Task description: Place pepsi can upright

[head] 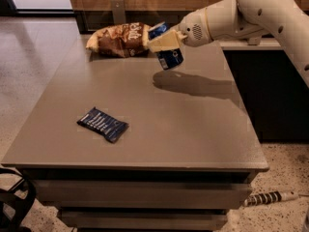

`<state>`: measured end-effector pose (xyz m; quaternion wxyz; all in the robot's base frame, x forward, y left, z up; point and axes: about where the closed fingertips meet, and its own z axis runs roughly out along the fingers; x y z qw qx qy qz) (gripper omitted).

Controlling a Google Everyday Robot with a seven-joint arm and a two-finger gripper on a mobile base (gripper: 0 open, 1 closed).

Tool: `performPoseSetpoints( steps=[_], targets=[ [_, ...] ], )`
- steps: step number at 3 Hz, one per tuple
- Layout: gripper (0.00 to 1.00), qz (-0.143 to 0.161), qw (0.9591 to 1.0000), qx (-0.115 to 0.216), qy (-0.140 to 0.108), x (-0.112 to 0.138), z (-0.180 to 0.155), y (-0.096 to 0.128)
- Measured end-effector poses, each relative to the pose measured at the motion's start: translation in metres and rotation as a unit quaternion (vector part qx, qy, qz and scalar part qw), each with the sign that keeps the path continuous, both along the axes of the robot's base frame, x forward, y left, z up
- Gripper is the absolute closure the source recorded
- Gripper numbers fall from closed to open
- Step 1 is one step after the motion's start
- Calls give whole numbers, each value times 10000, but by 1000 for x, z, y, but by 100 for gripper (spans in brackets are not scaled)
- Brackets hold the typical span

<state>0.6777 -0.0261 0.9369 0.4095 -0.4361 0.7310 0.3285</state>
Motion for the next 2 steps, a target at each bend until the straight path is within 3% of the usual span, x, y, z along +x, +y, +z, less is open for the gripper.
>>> performPoseSetpoints(
  steps=[2],
  targets=[
    [100, 250, 9965, 688, -397, -4, -12, 11]
  ],
)
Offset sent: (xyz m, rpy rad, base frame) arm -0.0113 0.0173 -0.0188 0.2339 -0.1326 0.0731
